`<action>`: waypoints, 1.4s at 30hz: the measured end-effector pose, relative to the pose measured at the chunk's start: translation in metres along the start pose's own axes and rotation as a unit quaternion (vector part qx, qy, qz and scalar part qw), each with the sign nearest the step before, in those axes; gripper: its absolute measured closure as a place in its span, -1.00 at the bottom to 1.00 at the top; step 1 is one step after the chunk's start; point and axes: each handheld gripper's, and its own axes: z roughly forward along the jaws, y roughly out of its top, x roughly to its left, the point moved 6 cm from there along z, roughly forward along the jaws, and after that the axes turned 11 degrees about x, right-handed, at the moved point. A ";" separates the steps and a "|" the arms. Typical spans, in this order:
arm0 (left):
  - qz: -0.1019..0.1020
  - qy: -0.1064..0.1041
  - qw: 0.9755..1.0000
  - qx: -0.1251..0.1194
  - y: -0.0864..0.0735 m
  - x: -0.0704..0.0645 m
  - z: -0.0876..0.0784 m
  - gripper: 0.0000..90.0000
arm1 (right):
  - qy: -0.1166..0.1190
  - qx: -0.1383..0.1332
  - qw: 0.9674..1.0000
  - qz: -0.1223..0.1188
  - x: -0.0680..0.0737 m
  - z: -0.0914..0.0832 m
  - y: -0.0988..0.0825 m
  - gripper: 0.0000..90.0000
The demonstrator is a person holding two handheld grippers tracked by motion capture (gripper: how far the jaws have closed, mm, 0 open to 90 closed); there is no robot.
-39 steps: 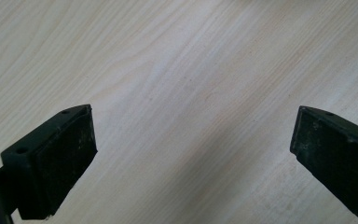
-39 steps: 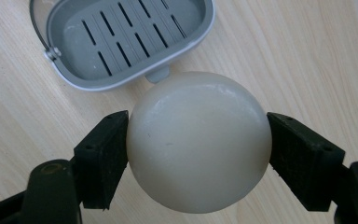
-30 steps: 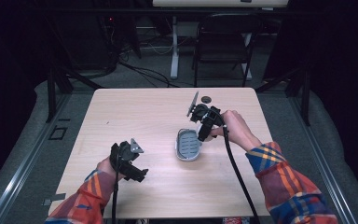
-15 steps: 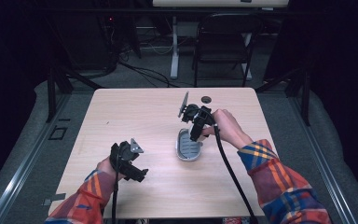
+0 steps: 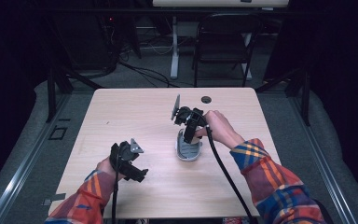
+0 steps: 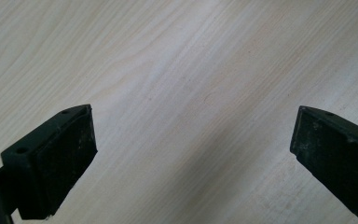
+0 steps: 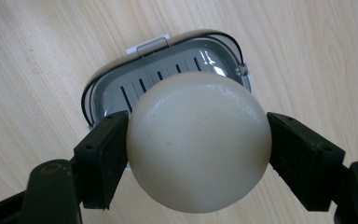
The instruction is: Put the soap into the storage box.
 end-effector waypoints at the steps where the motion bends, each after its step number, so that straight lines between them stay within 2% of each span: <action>1: 0.000 0.000 1.000 0.000 0.000 0.000 0.000 -1.00 | 0.000 0.000 1.000 0.000 0.000 0.000 0.000 -0.48; 9: 0.000 0.000 1.000 0.000 0.000 0.000 0.000 -1.00 | -0.002 0.012 1.000 -0.002 0.002 0.010 0.010 -0.48; 14: 0.001 -0.001 1.000 0.001 0.000 0.000 0.000 -1.00 | 0.004 0.021 1.000 -0.006 0.004 0.018 0.017 -0.48; 23: 0.003 0.001 1.000 0.002 0.000 0.000 0.000 -1.00 | 0.008 0.042 0.999 -0.006 0.005 0.031 0.020 -0.48; 42: 0.002 0.001 1.000 0.002 0.000 0.000 0.000 -1.00 | 0.031 0.038 0.999 -0.002 0.008 0.046 0.021 -0.48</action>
